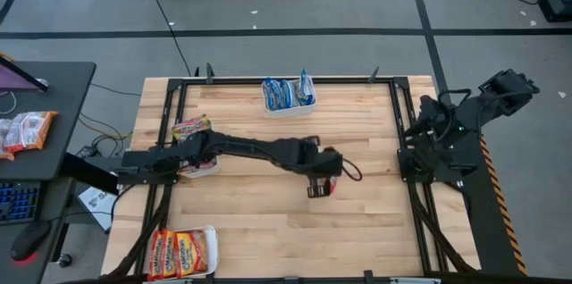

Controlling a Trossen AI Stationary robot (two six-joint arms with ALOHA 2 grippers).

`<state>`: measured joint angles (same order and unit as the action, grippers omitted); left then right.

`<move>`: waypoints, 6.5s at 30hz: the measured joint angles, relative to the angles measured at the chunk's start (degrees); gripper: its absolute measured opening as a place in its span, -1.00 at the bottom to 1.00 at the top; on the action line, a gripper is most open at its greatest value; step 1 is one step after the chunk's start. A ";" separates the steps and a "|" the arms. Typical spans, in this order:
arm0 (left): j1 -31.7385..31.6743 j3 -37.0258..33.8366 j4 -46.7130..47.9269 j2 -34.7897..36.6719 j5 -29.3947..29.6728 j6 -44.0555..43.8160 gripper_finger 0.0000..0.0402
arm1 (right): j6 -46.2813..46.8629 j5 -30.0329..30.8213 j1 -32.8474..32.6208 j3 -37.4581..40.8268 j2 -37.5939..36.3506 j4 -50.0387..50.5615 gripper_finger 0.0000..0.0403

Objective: Sort Maruchan noodles
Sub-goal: Put the red noodle pack into the bottom white bin

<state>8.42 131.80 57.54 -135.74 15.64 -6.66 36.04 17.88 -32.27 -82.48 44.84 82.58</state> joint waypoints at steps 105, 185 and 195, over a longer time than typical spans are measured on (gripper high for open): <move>16.65 -23.89 -14.95 -0.63 12.50 -15.08 -0.49 | -7.48 -2.96 0.00 1.33 9.28 -6.76 -0.43; 36.54 -41.89 13.79 31.18 -22.48 -119.81 -1.00 | -16.64 -15.55 -1.40 1.31 16.02 -23.18 -0.43; 37.74 -42.27 25.48 33.05 -22.98 -119.59 -1.00 | -15.11 -16.42 -1.40 1.31 16.02 -22.44 -0.43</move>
<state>46.16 89.54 83.02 -102.69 -7.33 -126.25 20.93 1.45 -33.67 -81.17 60.86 60.15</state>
